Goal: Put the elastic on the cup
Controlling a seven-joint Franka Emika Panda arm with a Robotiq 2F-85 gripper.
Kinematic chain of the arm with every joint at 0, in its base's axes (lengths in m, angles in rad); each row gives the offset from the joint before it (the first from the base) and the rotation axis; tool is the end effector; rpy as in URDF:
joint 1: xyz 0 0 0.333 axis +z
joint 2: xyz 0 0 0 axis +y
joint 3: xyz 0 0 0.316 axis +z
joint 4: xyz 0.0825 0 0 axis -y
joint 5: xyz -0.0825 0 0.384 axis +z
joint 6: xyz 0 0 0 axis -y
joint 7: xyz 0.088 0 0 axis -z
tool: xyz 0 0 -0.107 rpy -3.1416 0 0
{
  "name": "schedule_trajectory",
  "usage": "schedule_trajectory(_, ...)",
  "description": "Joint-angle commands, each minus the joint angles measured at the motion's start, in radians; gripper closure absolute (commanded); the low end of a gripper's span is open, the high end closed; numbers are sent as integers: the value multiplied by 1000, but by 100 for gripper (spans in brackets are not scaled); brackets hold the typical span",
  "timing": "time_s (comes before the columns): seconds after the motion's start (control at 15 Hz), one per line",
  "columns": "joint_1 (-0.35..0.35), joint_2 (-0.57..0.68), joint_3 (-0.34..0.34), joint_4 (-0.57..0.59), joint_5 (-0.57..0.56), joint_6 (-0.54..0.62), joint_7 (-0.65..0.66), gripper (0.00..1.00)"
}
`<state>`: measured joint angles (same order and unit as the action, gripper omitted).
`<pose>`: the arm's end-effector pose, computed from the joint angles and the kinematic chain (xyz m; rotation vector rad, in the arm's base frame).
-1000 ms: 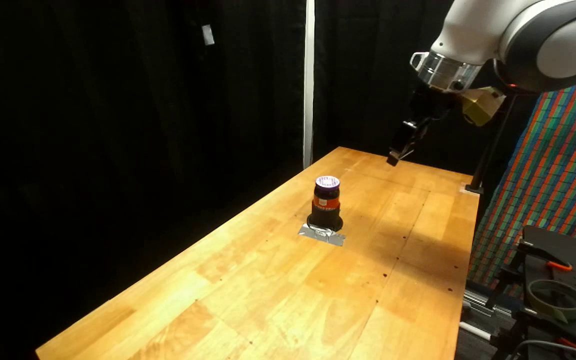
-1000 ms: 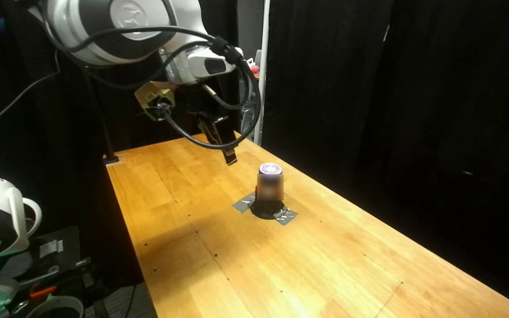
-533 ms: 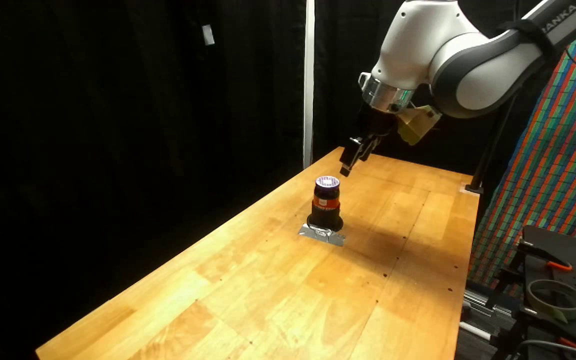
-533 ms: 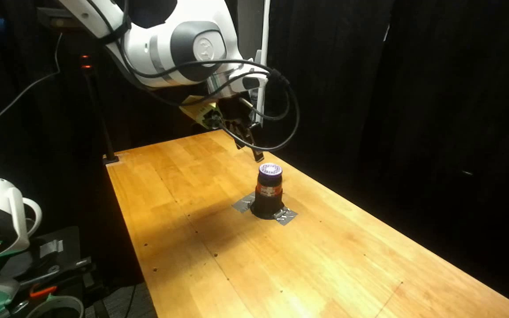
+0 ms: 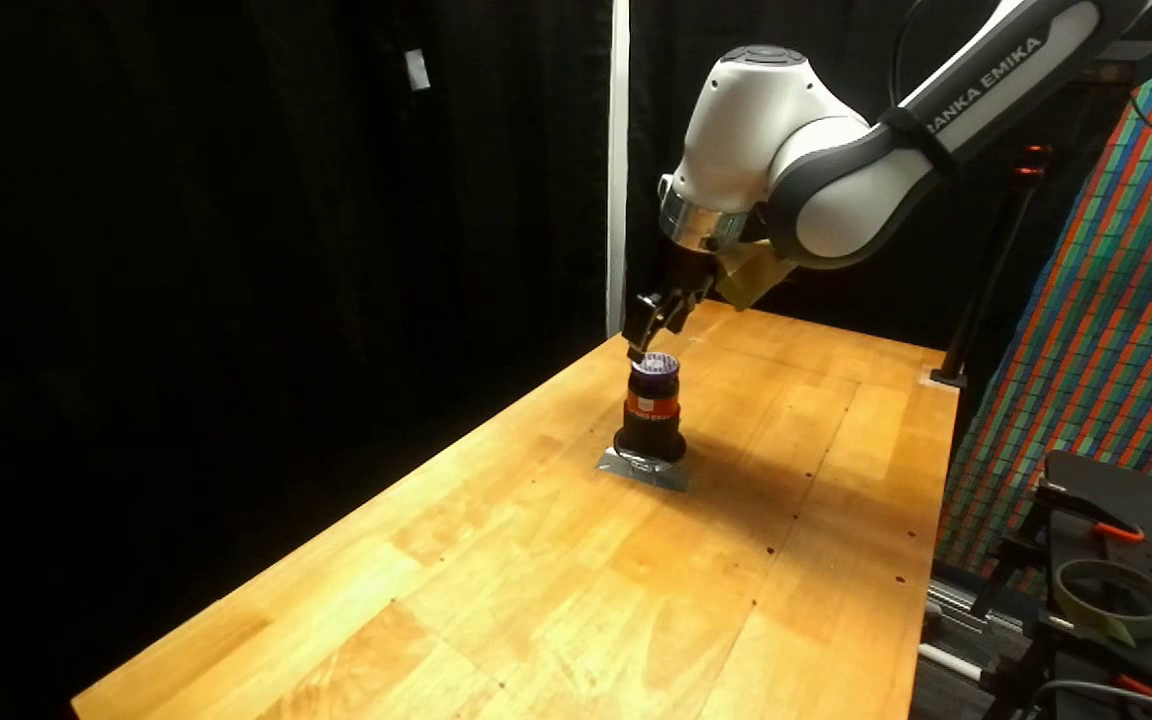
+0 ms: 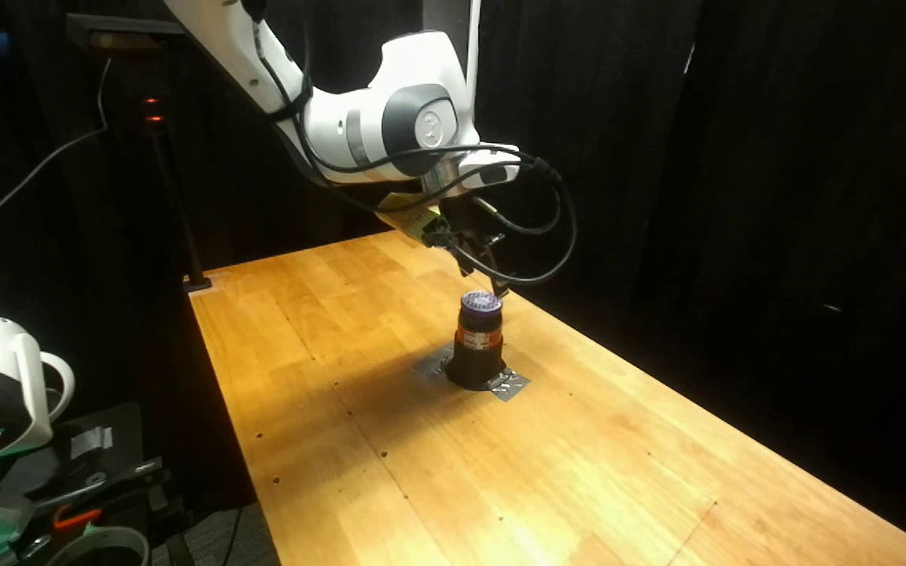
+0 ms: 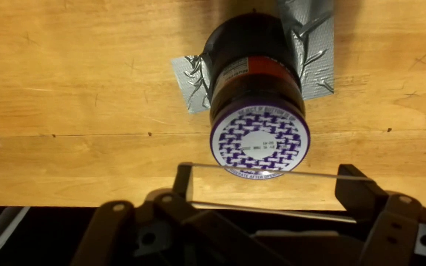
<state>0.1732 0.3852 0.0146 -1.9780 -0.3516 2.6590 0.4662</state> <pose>0.6248 0.1281 0.3015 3.0001 0.0116 0.5183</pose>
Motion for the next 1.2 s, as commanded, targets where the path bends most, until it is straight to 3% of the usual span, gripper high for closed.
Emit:
schedule_trajectory(0.0, 48, 80, -68, 91, 0, 17, 14, 0)
schedule_trajectory(0.47, 94, 158, -142, 142, 7, 64, 23, 0)
schedule_trajectory(1.13, 70, 158, -101, 134, 138, -41, -58, 0)
